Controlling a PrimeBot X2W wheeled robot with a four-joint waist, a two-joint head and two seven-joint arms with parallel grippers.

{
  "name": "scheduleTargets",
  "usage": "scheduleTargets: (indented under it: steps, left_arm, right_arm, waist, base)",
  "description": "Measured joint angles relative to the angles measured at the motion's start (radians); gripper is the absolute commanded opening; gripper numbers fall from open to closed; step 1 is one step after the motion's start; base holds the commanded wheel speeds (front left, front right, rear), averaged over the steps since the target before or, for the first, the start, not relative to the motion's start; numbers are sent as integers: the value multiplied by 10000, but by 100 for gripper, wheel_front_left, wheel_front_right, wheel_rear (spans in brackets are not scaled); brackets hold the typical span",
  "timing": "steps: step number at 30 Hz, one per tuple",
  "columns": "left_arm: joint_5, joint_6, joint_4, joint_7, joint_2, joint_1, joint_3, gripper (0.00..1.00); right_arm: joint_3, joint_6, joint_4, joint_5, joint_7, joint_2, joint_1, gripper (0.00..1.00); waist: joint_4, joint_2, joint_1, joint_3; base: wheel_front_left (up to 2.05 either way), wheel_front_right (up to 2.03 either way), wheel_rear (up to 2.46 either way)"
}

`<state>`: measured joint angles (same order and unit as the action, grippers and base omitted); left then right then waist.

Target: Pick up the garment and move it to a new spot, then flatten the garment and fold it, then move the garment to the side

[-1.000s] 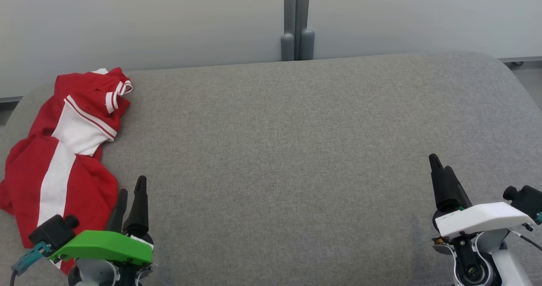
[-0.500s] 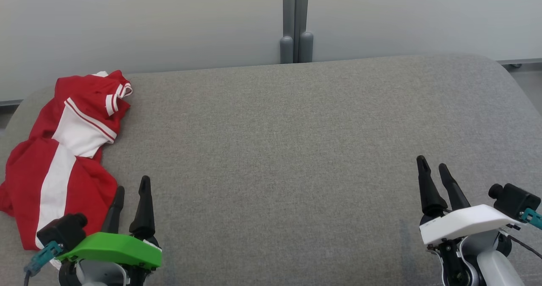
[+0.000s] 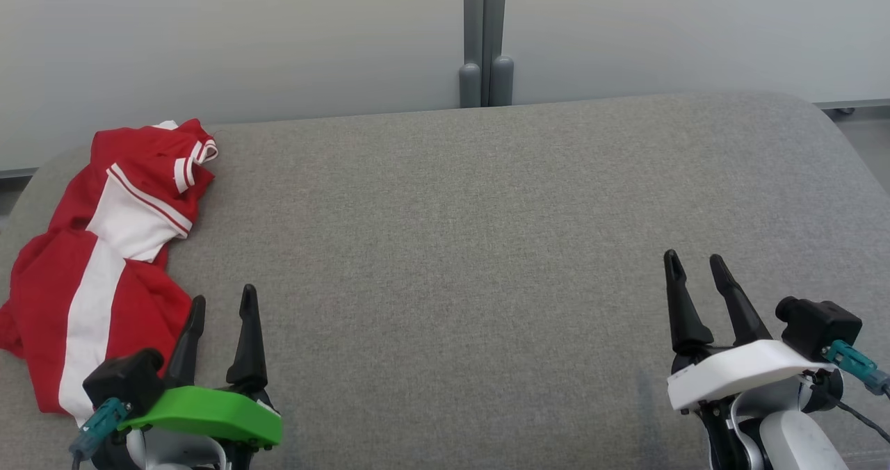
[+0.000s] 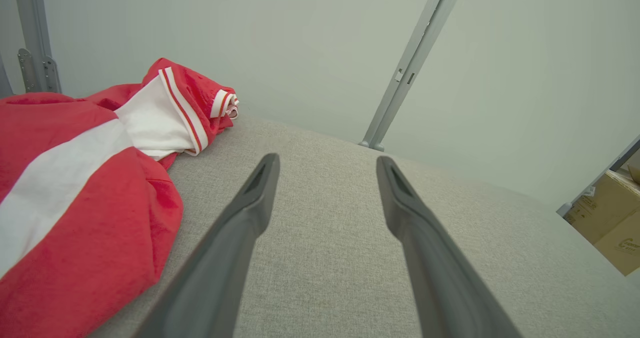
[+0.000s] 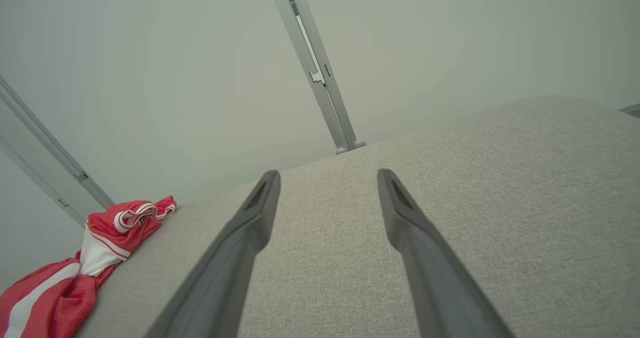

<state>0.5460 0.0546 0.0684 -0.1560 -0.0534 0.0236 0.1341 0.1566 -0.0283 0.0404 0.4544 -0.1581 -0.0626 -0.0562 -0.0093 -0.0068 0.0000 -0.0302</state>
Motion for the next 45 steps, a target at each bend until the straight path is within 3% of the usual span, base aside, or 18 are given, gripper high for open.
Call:
scheduleTargets:
  steps: [28,45]
  left_arm:
    - [-2894,441,-121,-957,15,637,644,100]
    - [-2894,441,-50,-957,19,639,631,100]
  right_arm:
    - [872,-445,-656,-3985,-922,-69,-525,100]
    - [834,-529,-656,-4015,-940,-77,-569,100]
  waist:
    - [-70,0,0,-244]
    - [-53,0,0,-228]
  base:
    - [0,0,0]
    - [0,0,0]
